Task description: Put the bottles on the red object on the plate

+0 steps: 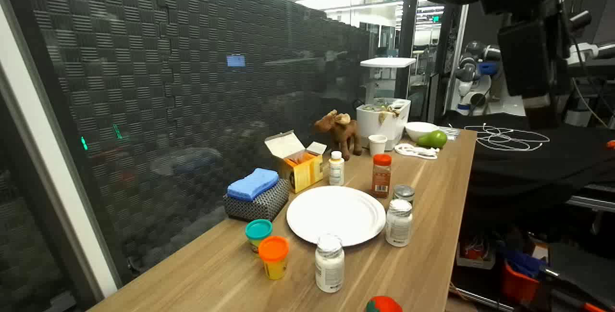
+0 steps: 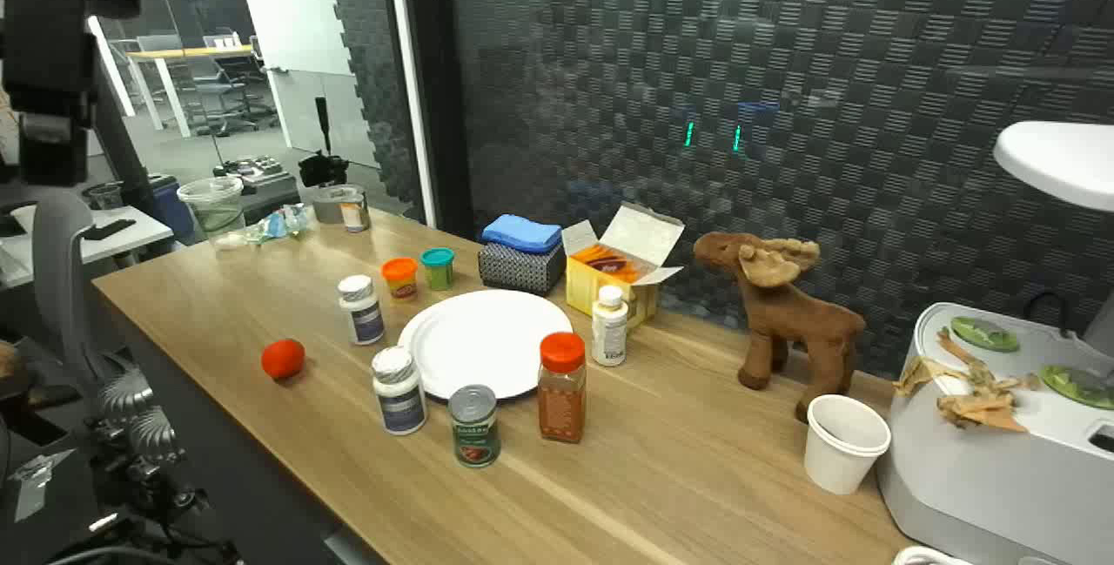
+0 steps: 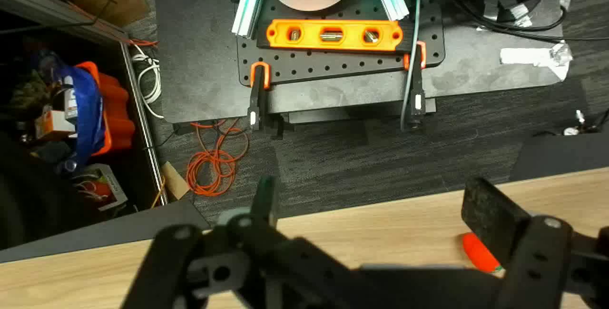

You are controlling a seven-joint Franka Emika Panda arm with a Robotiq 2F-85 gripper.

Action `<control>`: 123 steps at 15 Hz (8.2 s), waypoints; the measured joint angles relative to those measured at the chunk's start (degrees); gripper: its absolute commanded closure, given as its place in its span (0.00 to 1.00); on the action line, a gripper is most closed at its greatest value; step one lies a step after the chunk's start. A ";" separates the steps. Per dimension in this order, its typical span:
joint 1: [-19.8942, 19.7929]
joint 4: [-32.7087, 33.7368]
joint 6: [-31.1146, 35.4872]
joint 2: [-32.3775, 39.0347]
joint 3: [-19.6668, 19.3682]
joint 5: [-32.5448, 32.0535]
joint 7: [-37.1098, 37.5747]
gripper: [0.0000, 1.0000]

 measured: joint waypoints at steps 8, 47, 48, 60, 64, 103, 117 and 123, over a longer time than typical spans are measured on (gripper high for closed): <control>-0.07 0.59 1.44 0.22 -0.47 -0.61 0.45 0.00; -4.25 47.66 30.18 62.72 -16.55 -5.49 -5.63 0.12; -4.28 48.53 30.05 63.41 -16.59 -5.49 -5.67 0.26; -4.31 52.35 27.81 65.19 -16.75 -5.24 -6.02 0.99; -4.18 52.35 26.92 64.77 -16.75 -5.13 -6.02 0.98; -2.06 49.08 24.70 59.51 -16.43 -5.13 -5.94 0.90; 5.03 40.13 26.49 56.37 -14.25 -6.09 0.53 0.90; 4.71 40.14 27.66 58.03 -14.71 -5.89 1.99 0.90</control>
